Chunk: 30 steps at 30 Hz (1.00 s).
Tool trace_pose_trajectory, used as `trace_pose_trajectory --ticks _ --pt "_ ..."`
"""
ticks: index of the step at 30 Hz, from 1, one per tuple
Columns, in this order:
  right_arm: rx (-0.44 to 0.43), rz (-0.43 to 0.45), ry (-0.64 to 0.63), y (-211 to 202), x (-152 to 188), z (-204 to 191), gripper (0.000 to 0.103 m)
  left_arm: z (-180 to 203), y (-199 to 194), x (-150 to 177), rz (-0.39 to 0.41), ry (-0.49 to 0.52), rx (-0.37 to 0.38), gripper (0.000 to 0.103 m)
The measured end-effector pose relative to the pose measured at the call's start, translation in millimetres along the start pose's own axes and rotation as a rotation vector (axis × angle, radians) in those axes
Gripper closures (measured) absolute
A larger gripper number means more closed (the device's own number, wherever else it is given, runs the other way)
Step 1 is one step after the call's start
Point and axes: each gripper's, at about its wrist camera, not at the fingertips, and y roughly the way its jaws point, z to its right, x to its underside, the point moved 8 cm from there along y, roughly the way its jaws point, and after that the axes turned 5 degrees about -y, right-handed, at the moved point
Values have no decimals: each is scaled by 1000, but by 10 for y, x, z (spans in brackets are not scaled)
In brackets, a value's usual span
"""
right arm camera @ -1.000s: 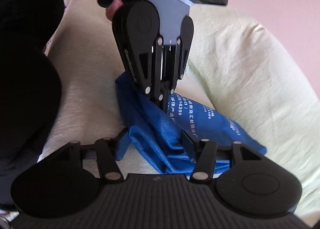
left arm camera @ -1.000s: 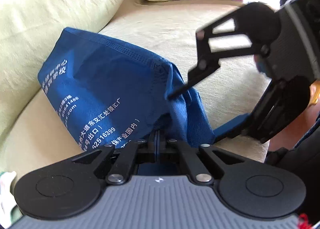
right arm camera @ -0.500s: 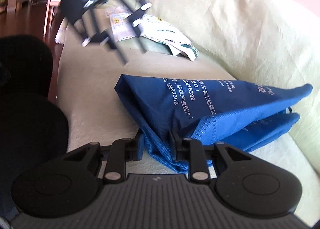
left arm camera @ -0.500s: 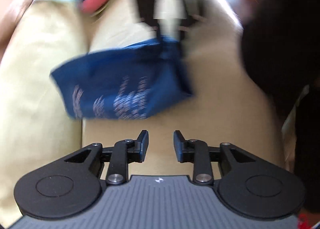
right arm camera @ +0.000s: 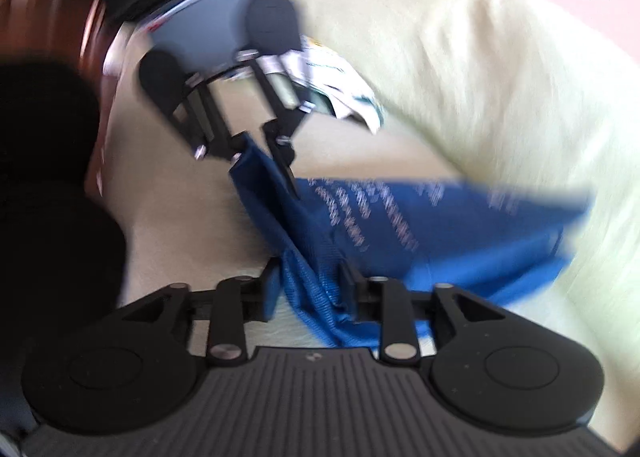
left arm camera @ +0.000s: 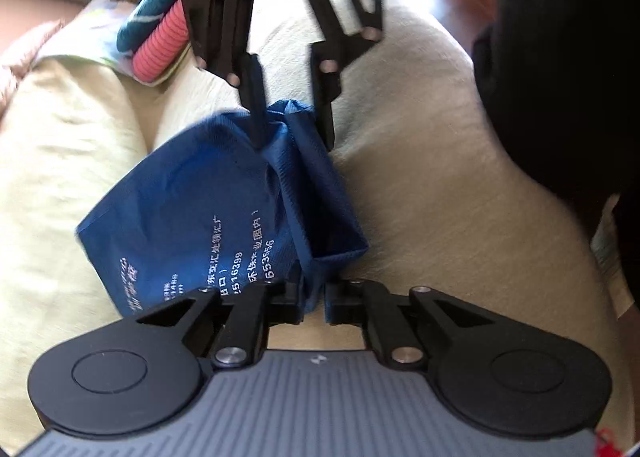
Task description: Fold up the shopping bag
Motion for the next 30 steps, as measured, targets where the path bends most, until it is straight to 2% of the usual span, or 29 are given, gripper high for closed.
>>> trace_pose_trajectory --ticks 2,3,4,6,8,9,11,12,14,16,17,19,20,26,28,30 --pt "2 -9 -84 31 33 -33 65 -38 -2 6 4 -32 20 100" --pt "-14 2 -67 28 59 -8 69 -86 3 4 1 -82 40 100" --pt "-44 3 -9 24 74 36 80 -130 2 0 -2 -119 52 100" --pt "-76 1 101 45 107 127 84 -193 -41 -35 -15 -207 78 99" --pt "-147 -9 342 48 125 313 90 -240 -128 -102 -29 -311 116 97" --pt "-174 -13 423 43 137 379 91 -273 -165 -134 -30 -353 139 97" --pt "-285 -29 687 -18 209 578 92 -340 -238 -200 -32 -436 184 97" --pt "-329 -32 773 -57 249 629 92 -387 -330 -274 -13 -530 237 97" --pt "-431 -47 951 -125 360 717 92 -421 -401 -326 11 -620 279 97" --pt "-517 -74 1122 -149 494 791 92 -441 -373 -323 14 -792 322 93" --pt "-557 -105 1202 -110 568 811 93 -443 -334 -285 -9 -833 310 84" --pt "-592 -167 1306 22 682 830 95 -441 -250 -198 -63 -900 273 82" --pt "-612 -193 1362 91 731 845 100 -439 -252 -222 -67 -882 246 81" --pt "-682 -297 1567 187 948 801 103 -434 -318 -447 -67 -722 72 81" --pt "-700 -340 1565 263 931 815 103 -436 -345 -527 -67 -669 15 80" --pt "-708 -396 1512 346 855 848 103 -438 -375 -608 -67 -614 -42 78"
